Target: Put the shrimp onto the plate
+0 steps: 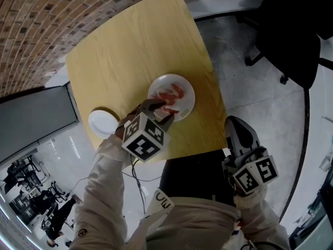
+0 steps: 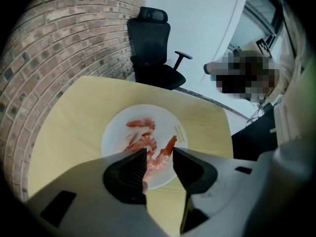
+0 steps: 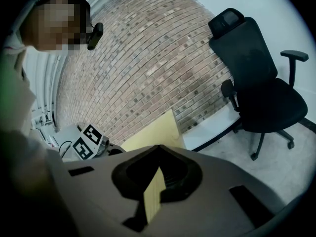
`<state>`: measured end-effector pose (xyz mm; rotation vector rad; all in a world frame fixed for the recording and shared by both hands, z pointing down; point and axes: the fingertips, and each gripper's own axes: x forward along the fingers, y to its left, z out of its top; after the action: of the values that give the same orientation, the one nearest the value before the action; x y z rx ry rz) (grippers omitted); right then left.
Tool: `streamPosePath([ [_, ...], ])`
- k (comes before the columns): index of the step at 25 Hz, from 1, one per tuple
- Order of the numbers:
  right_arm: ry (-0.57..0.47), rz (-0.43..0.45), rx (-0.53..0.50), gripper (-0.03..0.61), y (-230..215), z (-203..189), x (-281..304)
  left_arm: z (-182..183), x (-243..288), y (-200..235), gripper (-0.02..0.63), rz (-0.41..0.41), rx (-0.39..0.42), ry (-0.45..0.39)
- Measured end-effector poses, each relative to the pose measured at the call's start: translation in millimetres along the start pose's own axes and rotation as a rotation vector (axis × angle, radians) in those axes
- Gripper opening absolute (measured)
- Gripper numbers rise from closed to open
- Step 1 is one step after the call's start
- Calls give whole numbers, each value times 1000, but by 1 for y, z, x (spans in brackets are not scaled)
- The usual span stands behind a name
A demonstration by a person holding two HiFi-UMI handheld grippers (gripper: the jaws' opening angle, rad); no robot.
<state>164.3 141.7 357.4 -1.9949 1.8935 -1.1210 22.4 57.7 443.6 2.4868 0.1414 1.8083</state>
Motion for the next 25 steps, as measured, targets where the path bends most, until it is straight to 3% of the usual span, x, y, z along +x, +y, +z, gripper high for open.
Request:
streamPosePath([
  [4,3,7,-3,25,0,3,2,3,3,-2,169,0,-74,-17],
  [10,7,15,-3,25,-3,0,3,1,10,-3,169,22,-113,-13],
  [25,17,24,0,25,-5,-2,-1,3,10,-8,169,46,-97,-31],
])
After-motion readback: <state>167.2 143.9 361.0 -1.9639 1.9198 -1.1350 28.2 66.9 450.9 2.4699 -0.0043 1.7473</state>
